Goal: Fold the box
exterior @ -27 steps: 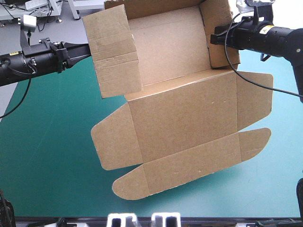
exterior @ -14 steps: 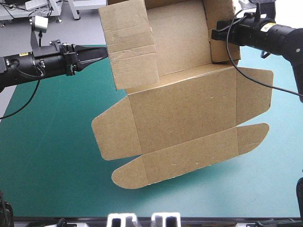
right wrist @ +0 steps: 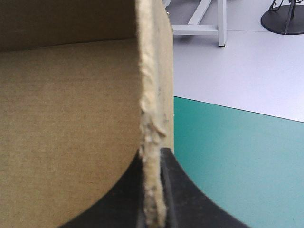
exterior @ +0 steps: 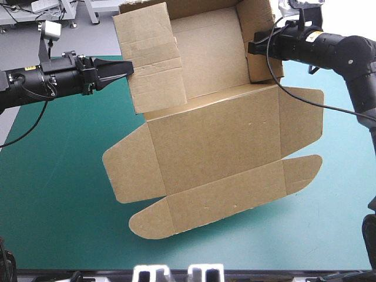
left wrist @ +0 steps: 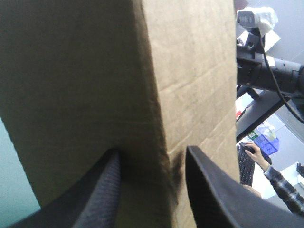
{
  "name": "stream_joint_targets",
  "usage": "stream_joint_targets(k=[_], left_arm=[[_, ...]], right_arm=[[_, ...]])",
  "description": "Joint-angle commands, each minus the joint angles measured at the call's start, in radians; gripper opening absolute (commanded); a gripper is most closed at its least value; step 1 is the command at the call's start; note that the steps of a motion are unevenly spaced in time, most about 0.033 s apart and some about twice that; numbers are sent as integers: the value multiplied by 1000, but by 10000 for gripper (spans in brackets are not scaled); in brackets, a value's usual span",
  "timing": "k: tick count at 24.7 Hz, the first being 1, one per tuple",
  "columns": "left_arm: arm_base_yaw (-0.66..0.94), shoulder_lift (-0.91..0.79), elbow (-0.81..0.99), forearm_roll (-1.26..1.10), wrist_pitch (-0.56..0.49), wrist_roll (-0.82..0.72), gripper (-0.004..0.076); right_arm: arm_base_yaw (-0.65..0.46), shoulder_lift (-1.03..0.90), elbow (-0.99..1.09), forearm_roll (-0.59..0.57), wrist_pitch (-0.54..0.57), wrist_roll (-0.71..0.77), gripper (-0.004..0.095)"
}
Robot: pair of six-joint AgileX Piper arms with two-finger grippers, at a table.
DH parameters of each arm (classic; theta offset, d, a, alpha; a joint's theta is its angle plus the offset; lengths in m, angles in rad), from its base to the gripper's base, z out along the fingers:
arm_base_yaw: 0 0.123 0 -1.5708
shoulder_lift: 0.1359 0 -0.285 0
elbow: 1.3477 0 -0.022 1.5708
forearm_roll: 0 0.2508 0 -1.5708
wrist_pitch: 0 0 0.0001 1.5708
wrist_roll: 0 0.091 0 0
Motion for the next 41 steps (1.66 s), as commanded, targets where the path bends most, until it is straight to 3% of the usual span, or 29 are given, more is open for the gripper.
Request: stream_joint_targets(k=[1,16,24,27,29,30,32,35,41], left_arm=[[-7,-30,-28,-45,-53,-9,320],[-39,-30,-28,299,-155,-220,256],[-47,-28,-28,410,-264,-276,242],[-47,-26,-28,416,-280,-290,168],[-47,-15,-28,403,-256,-292,1],[-57,-10,-28,401,-243,-294,-10],[-87,-10,-28,401,-238,-294,-10],[-159,-30,-34,441,-273,-294,-10],[-316,-28,-89,773,-254,-410,-10]], right_arm=[[25,-41,-33,27,-73,16,-8],[148,-41,-33,-83,-86,75,-3],[222,-47,-33,-43,-98,105,-3],[224,-54,-33,-26,-98,105,-3],[241,-63,-33,-43,-98,105,-3],[255,-63,-33,-56,-94,105,-3],[270,-63,-33,-124,-51,153,-3],[272,-63,-33,-287,106,239,-3],[272,-58,-33,-407,358,286,-3]])
